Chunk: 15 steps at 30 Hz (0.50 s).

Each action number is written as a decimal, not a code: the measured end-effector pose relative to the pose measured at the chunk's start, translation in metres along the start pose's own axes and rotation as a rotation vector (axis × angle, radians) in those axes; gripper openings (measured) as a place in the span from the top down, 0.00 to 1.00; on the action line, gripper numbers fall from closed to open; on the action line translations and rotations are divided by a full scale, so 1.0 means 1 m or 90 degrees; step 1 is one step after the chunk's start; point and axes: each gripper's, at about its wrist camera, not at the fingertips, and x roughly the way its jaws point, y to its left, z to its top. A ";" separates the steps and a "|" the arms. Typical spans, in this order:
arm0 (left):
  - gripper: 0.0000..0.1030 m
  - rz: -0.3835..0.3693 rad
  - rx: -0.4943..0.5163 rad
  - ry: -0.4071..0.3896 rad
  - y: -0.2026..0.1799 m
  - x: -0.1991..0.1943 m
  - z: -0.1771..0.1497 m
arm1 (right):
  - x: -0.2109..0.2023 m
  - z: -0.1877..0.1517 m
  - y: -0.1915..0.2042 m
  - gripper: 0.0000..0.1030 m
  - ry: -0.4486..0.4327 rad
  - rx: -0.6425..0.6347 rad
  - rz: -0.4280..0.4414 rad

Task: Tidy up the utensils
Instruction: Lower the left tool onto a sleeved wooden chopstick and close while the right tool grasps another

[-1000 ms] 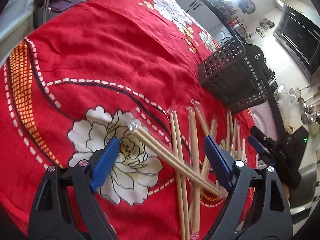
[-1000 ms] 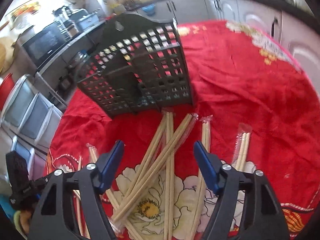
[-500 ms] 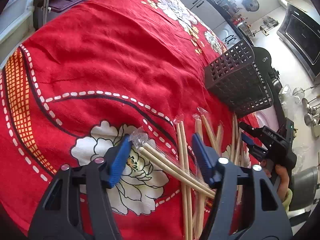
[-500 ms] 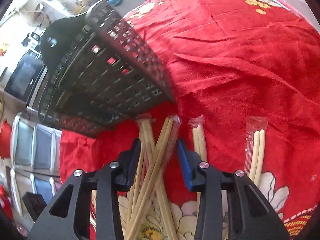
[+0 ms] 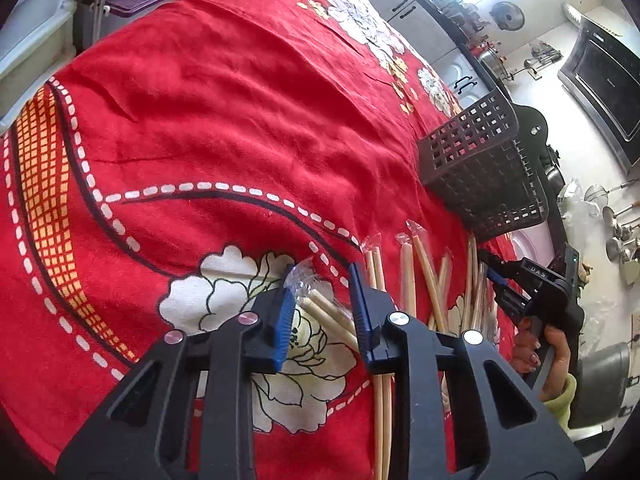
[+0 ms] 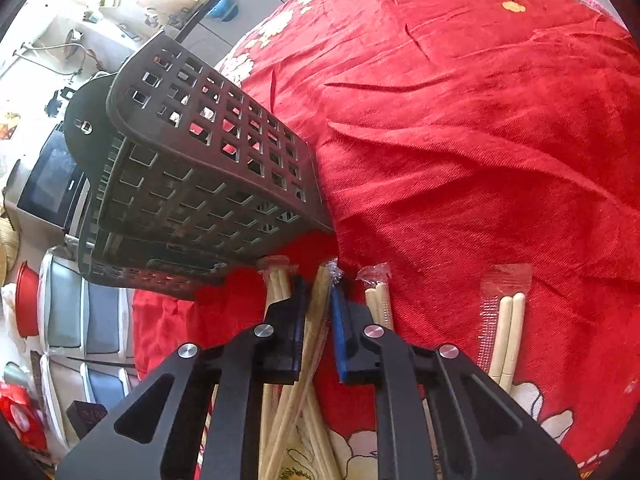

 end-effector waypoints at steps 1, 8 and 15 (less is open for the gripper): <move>0.86 -0.003 0.000 0.001 0.000 0.000 -0.001 | -0.001 0.000 0.000 0.89 -0.004 -0.004 -0.001; 0.93 -0.055 0.017 -0.010 -0.007 -0.005 -0.007 | -0.006 -0.007 0.005 0.92 -0.023 -0.019 0.000; 0.95 -0.085 0.083 -0.048 -0.037 -0.022 0.000 | -0.022 -0.012 0.017 0.94 -0.053 -0.046 0.023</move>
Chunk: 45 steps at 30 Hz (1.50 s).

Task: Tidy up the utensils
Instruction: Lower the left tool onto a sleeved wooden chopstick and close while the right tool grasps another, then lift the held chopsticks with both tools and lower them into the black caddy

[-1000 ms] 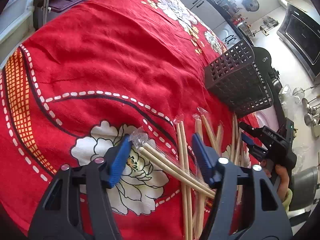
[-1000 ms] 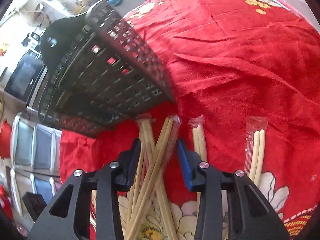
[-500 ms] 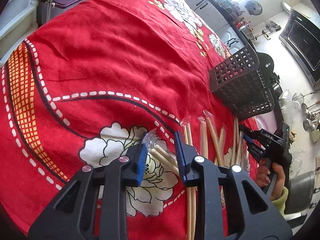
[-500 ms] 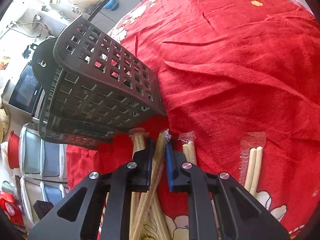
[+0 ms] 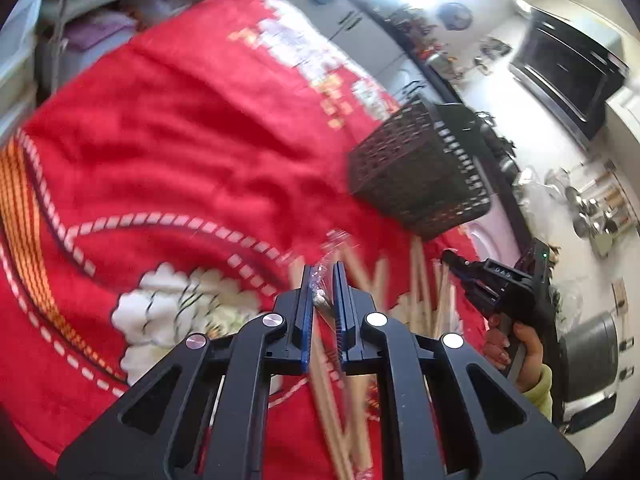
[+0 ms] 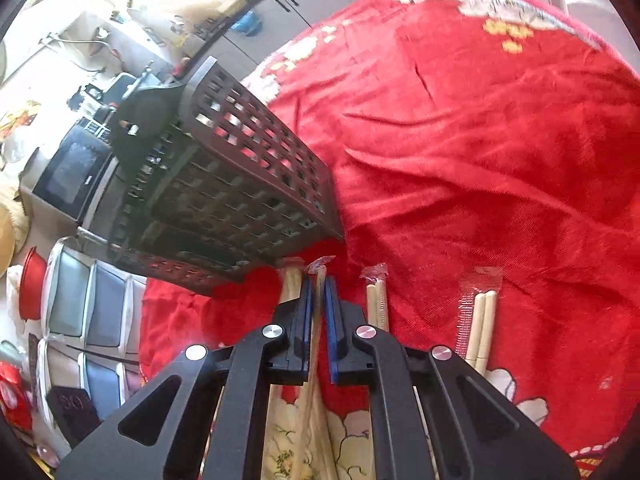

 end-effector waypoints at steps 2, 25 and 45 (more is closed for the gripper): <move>0.95 -0.012 0.026 -0.011 -0.015 -0.004 0.007 | -0.012 0.001 0.005 0.94 -0.016 -0.018 0.014; 0.97 -0.055 0.331 -0.065 -0.184 -0.013 0.059 | -0.106 0.000 0.059 0.95 -0.171 -0.173 0.064; 0.97 -0.034 0.393 -0.196 -0.258 -0.035 0.129 | -0.166 0.044 0.113 0.95 -0.321 -0.246 0.080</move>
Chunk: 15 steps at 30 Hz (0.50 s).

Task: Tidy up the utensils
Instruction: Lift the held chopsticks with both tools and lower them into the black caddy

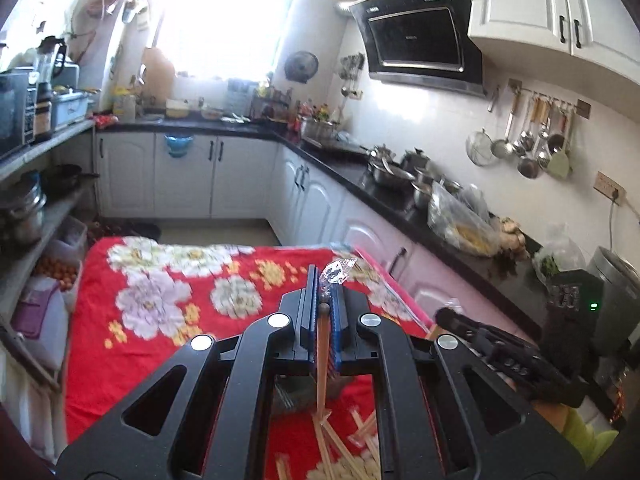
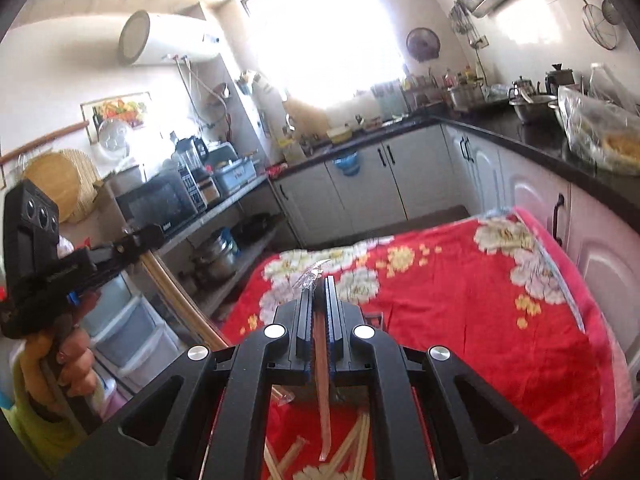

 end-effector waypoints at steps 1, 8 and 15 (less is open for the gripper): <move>0.97 0.007 -0.001 -0.004 0.002 0.002 0.005 | 0.000 0.006 0.000 0.95 -0.007 0.000 -0.001; 0.97 0.046 -0.015 -0.025 0.020 0.013 0.023 | 0.002 0.039 0.005 0.95 -0.054 -0.007 -0.006; 0.97 0.083 -0.016 -0.037 0.038 0.023 0.018 | 0.019 0.052 0.005 0.95 -0.077 -0.017 -0.028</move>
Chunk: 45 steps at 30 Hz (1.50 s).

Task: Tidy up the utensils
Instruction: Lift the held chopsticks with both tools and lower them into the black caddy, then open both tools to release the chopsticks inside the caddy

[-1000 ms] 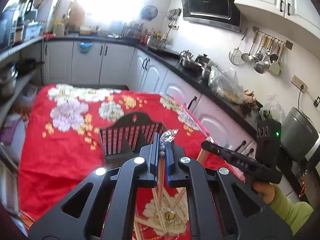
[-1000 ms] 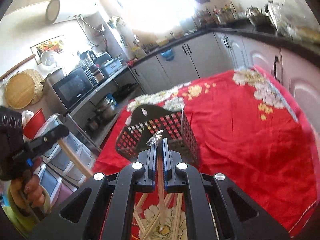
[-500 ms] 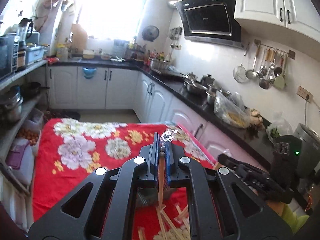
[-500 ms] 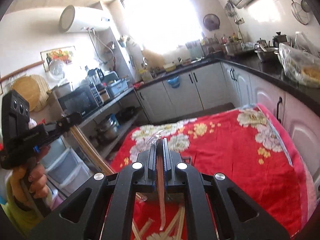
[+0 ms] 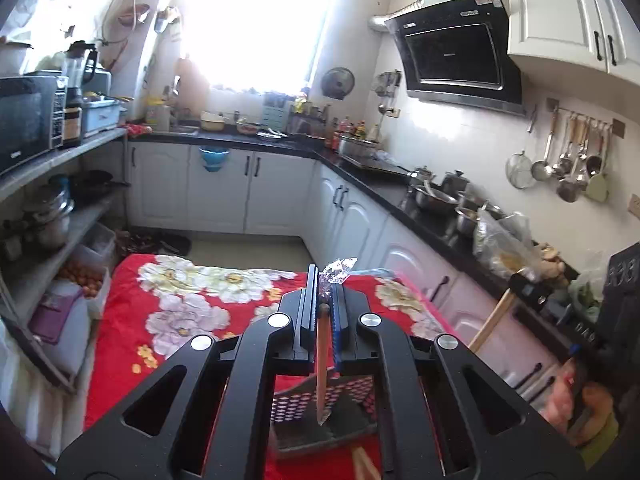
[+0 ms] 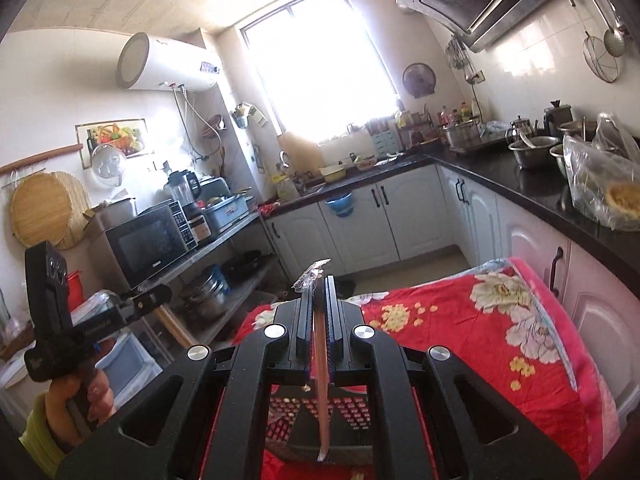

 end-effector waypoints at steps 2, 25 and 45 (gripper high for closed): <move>0.97 0.008 0.001 0.001 0.005 0.003 -0.003 | 0.004 -0.002 -0.001 0.95 -0.004 -0.001 -0.004; 0.97 0.010 0.004 0.017 0.027 0.035 -0.072 | 0.048 -0.060 -0.017 0.95 0.012 -0.027 -0.062; 0.88 0.004 -0.018 0.030 0.036 0.036 -0.101 | 0.055 -0.100 -0.028 0.91 0.067 0.004 -0.074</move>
